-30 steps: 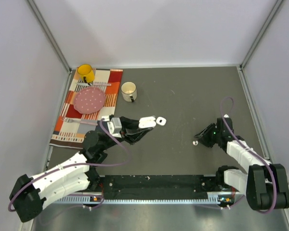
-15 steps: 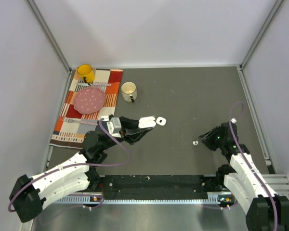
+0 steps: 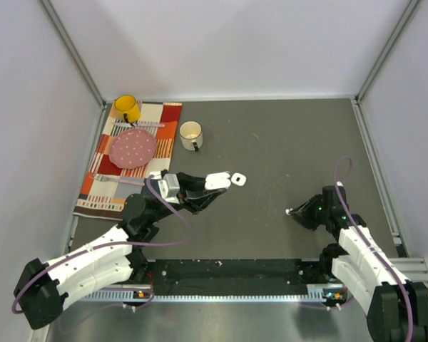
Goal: Insert the wireless bluetooth earbuds into the charging case
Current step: Pick up the right earbud from the center of the board.
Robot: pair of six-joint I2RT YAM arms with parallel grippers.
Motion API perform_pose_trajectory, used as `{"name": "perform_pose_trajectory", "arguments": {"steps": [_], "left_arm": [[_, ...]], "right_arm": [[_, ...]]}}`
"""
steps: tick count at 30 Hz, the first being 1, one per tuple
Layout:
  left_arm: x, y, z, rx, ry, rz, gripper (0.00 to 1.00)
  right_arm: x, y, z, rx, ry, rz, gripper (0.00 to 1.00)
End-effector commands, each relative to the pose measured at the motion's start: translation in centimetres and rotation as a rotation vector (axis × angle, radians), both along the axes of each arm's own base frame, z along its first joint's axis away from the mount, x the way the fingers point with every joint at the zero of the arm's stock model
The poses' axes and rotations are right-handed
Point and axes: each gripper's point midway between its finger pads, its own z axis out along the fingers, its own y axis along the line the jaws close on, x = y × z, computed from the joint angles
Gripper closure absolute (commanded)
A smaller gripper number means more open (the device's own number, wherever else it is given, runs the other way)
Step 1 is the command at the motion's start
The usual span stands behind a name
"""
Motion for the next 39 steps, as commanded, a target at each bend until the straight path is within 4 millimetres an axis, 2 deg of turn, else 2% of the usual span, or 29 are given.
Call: {"name": "perform_pose_trajectory", "arguments": {"steps": [1,6,16,25,33,39], "left_arm": [[-0.4,0.6,2.4,-0.068,-0.048,0.007,1.0],[-0.3,0.5,2.3,-0.064,-0.045,0.009,1.0],[-0.2,0.6,2.1,-0.059,-0.044,0.018,1.0],[-0.2,0.8,2.1,-0.06,-0.043,0.027,1.0],[-0.2,0.8,2.0,-0.056,-0.045,0.028,1.0],[-0.1,0.8,1.9,-0.054,-0.044,0.03,1.0]], "right_arm": [[0.3,0.7,0.1,0.006,-0.014,0.028,0.72],[0.8,0.9,-0.2,0.001,-0.01,0.033,0.72],[2.5,-0.2,-0.4,-0.063,-0.041,-0.008,0.72],[3.1,-0.2,0.0,-0.071,-0.054,0.003,0.77],[3.6,-0.4,0.8,-0.079,-0.094,-0.015,0.86],[3.9,-0.7,1.1,-0.102,-0.096,-0.006,0.85]]}}
